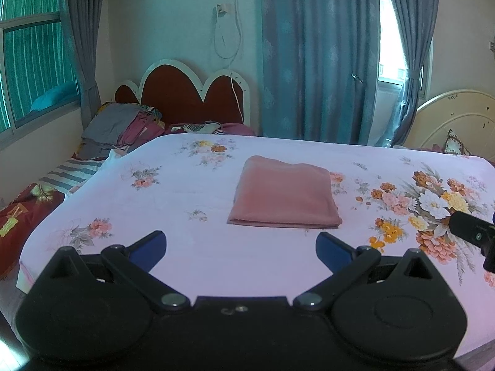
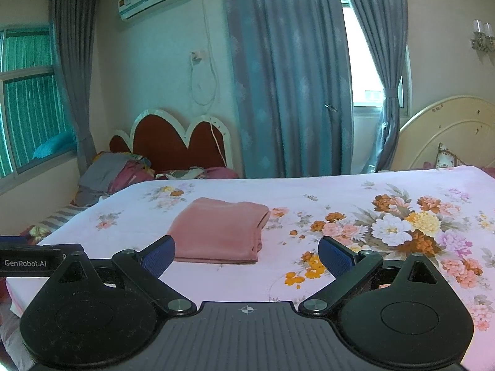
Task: Fold small clothes
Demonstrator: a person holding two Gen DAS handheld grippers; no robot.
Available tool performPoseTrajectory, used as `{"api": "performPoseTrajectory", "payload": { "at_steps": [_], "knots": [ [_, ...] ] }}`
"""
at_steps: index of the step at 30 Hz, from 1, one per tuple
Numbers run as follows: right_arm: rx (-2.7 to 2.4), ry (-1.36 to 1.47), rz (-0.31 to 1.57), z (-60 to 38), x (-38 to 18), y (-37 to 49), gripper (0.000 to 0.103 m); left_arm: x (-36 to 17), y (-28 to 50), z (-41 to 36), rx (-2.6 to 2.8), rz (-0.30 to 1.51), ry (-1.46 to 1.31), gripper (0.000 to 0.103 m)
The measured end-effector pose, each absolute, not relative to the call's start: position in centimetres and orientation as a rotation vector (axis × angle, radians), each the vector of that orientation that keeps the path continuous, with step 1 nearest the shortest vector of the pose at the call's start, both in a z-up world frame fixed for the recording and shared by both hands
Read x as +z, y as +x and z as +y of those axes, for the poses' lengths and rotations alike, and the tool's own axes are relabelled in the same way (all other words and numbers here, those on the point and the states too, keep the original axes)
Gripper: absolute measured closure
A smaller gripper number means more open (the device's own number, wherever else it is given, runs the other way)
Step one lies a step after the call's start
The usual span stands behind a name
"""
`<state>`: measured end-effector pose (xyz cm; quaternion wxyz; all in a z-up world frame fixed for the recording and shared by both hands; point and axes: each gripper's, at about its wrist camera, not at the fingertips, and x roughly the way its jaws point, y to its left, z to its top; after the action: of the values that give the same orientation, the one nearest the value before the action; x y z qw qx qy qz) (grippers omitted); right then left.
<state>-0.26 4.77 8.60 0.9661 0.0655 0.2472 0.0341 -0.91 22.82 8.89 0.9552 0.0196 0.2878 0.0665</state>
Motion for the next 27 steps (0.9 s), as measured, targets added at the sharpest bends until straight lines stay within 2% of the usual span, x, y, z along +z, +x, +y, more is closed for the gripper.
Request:
{"api": "performPoseTrajectory", "payload": {
  "at_steps": [27],
  "knots": [
    [0.074,0.141,0.503,4.78,8.28,-0.19,0.005,8.68,-0.81,22.79,0.130,0.586,0.044,0.000]
  ]
}}
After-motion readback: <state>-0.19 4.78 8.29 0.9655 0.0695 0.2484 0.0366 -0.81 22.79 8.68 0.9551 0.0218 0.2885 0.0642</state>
